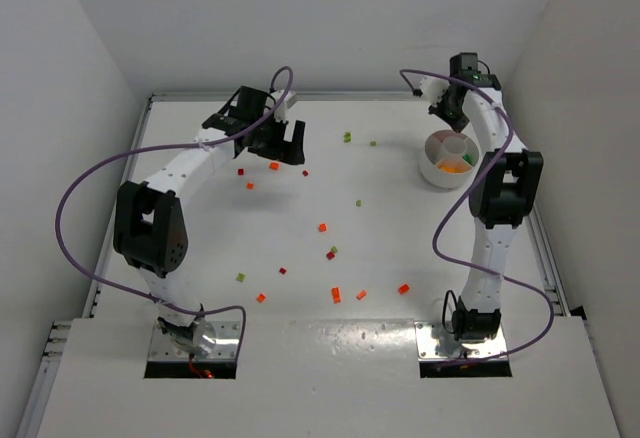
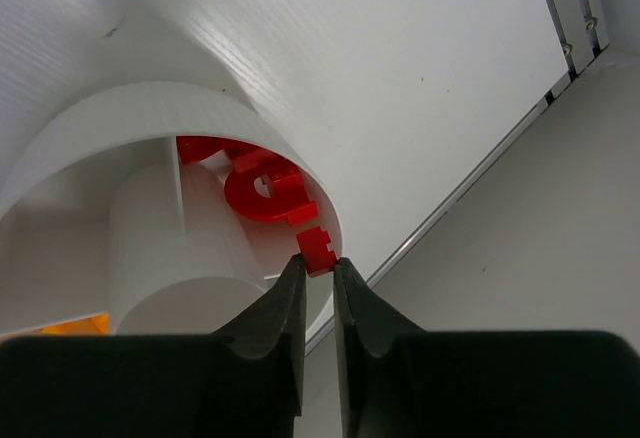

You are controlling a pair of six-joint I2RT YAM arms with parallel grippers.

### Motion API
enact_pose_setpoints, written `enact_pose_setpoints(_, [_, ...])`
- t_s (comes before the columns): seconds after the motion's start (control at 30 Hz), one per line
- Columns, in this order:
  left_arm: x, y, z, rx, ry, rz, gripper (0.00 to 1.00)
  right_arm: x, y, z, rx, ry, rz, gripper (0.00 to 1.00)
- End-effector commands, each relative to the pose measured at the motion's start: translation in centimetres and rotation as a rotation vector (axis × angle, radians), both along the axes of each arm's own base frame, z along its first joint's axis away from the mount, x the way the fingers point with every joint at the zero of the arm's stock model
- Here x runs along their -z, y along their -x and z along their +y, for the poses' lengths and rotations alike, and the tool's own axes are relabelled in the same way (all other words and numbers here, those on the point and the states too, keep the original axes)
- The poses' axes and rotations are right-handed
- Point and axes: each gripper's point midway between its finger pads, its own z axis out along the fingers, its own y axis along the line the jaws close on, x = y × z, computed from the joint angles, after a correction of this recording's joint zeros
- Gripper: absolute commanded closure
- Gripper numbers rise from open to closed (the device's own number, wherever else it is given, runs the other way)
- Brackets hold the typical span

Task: Sort the legos into containers by color

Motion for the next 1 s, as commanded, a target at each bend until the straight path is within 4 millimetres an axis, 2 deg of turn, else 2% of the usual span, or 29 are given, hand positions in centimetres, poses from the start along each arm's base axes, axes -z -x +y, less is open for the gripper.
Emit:
enact_pose_setpoints(0.0, [-1.4, -0.3, -0.7, 0.023, 0.019, -0.035, 0.0, -1.0, -0.7, -0.7, 0.003, 0.029, -0.03, 0.83])
enact_pose_setpoints(0.23, [-1.4, -0.3, -0.7, 0.023, 0.019, -0.035, 0.0, -0.6, -0.6, -0.7, 0.002, 0.028, -0.021, 0.68])
enact_pose_setpoints(0.33, [-1.4, -0.3, -0.7, 0.023, 0.019, -0.035, 0.0, -1.1, -0.6, -0.5, -0.003, 0.02, -0.031, 0.65])
enact_pose_setpoints(0.4, [-1.4, -0.3, -0.7, 0.023, 0.019, -0.035, 0.0, -1.5, -0.5, -0.5, 0.005, 0.016, -0.041, 0.66])
enact_pose_setpoints(0.47, [-1.5, 0.1, -0.8, 0.032, 0.027, -0.032, 0.0, -3.1, -0.7, -0.2, 0.02, -0.011, -0.087, 0.66])
enact_pose_setpoints(0.5, [-1.2, 0.6, -1.4, 0.055, 0.037, -0.019, 0.0, -4.5, -1.1, 0.1, 0.027, -0.032, -0.13, 0.67])
enact_pose_setpoints(0.53, [-1.0, 1.2, -1.3, 0.073, 0.032, -0.017, 0.0, -5.5, -1.0, 1.1, 0.037, -0.095, -0.157, 0.69])
enact_pose_setpoints(0.57, [-0.4, 1.8, -1.6, 0.095, 0.02, -0.009, 0.0, -8.3, -1.1, 1.1, 0.052, -0.132, -0.234, 0.69])
enact_pose_setpoints(0.6, [-0.3, 2.6, -2.4, 0.146, 0.0, -0.025, 0.0, -9.7, -0.8, 1.7, 0.053, -0.173, -0.264, 0.69])
enact_pose_setpoints(0.63, [0.7, 4.1, -2.7, 0.187, -0.013, -0.002, 0.0, -10.1, -0.4, 2.9, 0.055, -0.247, -0.276, 0.69])
enact_pose_setpoints(0.67, [1.2, 5.0, -3.2, 0.223, -0.028, -0.003, 0.0, -10.8, 0.1, 3.6, 0.048, -0.288, -0.284, 0.69])
enact_pose_setpoints(0.7, [2.0, 6.6, -4.1, 0.304, -0.064, -0.002, 0.02, -11.9, 1.1, 5.2, 0.01, -0.364, -0.291, 0.66])
enact_pose_setpoints(0.73, [3.4, 8.5, -3.8, 0.34, -0.098, 0.024, 0.02, -12.0, 2.1, 6.1, -0.003, -0.407, -0.268, 0.61])
enact_pose_setpoints(0.77, [4.0, 9.3, -3.8, 0.361, -0.122, 0.024, 0.03, -12.1, 3.0, 7.1, -0.031, -0.452, -0.245, 0.58])
enact_pose_setpoints(0.8, [4.4, 10.0, -3.5, 0.37, -0.14, 0.027, 0.03, -11.8, 5.4, 9.4, -0.089, -0.56, -0.17, 0.58])
enact_pose_setpoints(0.83, [5.3, 10.8, -3.1, 0.371, -0.146, 0.045, 0.03, -11.5, 6.7, 10.5, -0.113, -0.615, -0.126, 0.58])
enact_pose_setpoints(0.87, [4.8, 11.1, -2.5, 0.352, -0.115, 0.05, 0.03, -11.1, 7.9, 12.0, -0.185, -0.638, -0.086, 0.58])
enact_pose_setpoints(0.9, [4.6, 11.0, -2.2, 0.339, -0.079, 0.057, 0.03, -9.1, 10.6, 13.4, -0.23, -0.682, 0.023, 0.58])
enact_pose_setpoints(0.93, [4.2, 10.1, -0.8, 0.282, -0.037, 0.066, 0.01, -8.5, 12.1, 14.8, -0.291, -0.709, 0.066, 0.58])
enact_pose_setpoints(0.97, [4.1, 10.5, -0.8, 0.293, 0.03, 0.096, 0.01, -8.9, 13.8, 16.6, -0.396, -0.725, 0.075, 0.58])
